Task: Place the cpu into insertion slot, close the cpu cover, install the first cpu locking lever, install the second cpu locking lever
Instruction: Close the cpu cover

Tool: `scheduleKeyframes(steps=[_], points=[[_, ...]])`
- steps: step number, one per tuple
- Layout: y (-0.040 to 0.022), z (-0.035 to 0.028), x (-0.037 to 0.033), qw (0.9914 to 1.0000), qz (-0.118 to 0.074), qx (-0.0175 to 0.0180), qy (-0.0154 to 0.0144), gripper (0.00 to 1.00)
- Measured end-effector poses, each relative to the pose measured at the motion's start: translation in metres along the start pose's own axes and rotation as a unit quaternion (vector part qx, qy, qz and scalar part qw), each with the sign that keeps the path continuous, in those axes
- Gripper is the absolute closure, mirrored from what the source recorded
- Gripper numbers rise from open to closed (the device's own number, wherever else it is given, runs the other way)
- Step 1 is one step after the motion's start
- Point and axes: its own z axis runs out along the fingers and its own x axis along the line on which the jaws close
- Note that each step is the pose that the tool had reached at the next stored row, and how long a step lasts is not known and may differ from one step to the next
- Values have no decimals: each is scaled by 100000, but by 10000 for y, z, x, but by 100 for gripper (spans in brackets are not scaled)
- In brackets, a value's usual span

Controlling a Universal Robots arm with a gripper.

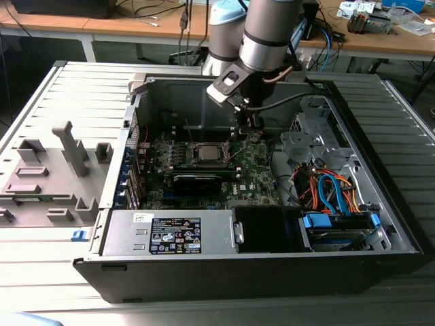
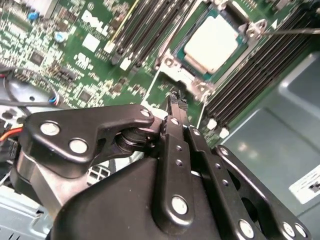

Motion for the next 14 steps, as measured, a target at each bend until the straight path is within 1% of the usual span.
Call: scheduleKeyframes(steps=[1,2,3,5,6,8,14], points=[[55,-4,-9,100000,10,261,34,89],[125,-9,-19,99998,0,574,81,89],[161,-11,-24,99997,5,731,106,89],[256,-16,-38,99994,1,1123,161,89],[282,-16,-40,99992,11,1246,188,89],[324,-9,-38,99989,93,1475,217,89],[364,55,-27,99971,1589,1772,396,89]])
